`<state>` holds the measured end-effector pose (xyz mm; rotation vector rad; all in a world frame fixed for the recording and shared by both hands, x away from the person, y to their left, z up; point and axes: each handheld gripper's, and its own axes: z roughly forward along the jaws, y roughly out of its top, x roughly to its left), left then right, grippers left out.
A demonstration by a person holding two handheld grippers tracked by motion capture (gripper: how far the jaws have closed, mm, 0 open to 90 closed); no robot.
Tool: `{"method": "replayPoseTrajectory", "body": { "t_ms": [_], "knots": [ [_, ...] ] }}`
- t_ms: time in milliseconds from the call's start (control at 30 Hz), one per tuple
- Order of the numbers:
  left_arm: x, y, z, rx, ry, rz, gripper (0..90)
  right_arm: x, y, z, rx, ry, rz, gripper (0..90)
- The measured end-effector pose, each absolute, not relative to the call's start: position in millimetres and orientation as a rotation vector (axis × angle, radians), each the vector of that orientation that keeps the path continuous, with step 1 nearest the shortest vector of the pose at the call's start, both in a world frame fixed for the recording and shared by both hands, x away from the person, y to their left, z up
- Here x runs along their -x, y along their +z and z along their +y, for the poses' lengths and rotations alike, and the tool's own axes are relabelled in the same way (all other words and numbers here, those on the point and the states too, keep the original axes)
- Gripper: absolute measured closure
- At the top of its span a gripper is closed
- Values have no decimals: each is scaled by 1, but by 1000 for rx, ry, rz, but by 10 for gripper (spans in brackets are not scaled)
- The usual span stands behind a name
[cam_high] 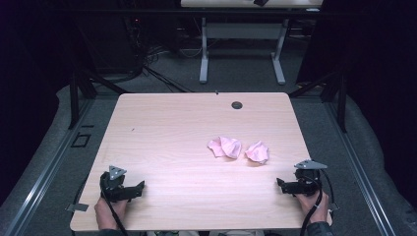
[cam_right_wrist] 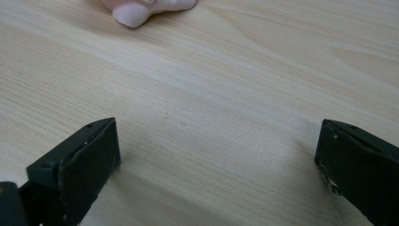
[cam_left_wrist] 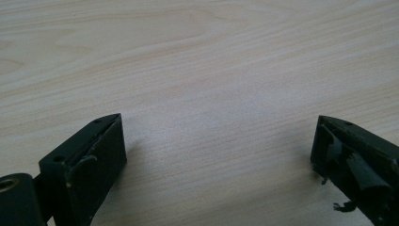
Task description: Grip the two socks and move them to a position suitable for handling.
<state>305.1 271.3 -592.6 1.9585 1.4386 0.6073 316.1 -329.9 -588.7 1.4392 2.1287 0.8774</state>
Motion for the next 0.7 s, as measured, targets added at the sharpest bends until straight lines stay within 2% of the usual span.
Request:
{"method": "replayPoseTrajectory", "body": {
  "t_ms": [367, 700],
  "knots": [
    [-305, -592, 271, -1962, 607, 1439, 37, -318, -582, -335, -1479, 932, 2122, 0],
    [-305, -593, 271, -1958, 609, 1437, 40, -344, -542, -313, -1372, 1010, 2184, 0]
  ]
}}
